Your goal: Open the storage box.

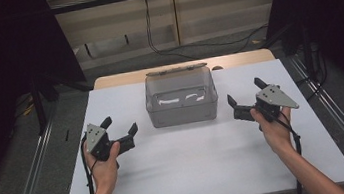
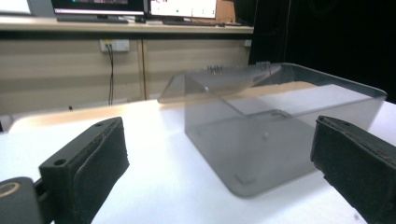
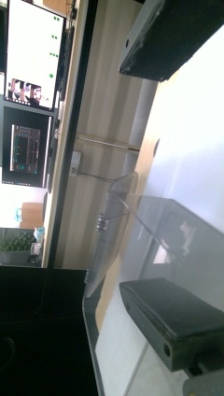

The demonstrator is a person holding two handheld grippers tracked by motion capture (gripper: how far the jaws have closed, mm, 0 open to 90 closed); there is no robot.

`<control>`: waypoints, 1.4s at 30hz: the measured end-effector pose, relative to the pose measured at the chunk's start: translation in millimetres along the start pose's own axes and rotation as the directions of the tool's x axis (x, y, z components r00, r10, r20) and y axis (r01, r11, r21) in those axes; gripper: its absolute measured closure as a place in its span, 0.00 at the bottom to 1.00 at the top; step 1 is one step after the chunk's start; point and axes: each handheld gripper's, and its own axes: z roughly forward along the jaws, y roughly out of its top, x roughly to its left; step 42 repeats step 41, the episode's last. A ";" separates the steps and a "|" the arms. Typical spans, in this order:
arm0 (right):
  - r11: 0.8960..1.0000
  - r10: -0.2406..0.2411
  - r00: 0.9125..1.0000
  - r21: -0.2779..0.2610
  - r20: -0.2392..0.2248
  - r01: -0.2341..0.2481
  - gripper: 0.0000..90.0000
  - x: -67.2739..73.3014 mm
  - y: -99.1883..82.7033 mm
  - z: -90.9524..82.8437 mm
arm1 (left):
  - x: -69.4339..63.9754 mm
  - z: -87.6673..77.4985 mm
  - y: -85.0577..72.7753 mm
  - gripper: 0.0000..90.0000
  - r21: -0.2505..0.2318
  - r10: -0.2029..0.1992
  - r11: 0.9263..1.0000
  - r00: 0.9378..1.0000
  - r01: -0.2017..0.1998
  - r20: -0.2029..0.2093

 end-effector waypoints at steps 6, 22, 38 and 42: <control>1.000 0.012 1.000 0.023 0.005 -0.012 0.00 0.8 -11.8 -17.1 | -0.8 -14.0 -10.9 0.04 0.016 -0.025 1.000 1.000 0.025 -0.004; 0.998 0.023 0.998 0.058 0.060 -0.026 0.00 -1.3 -30.0 -69.2 | 0.8 -57.7 -28.3 0.04 0.017 -0.059 0.998 0.997 0.060 -0.054; 0.993 0.066 0.994 0.089 0.082 -0.073 0.00 -4.0 -49.8 -97.7 | 1.7 -71.5 -39.8 0.04 0.018 -0.063 0.998 0.995 0.064 -0.075; 0.994 0.072 0.994 0.080 0.079 -0.079 0.00 -3.8 -48.7 -96.8 | 2.4 -70.0 -40.9 0.04 0.034 -0.082 0.996 0.994 0.084 -0.068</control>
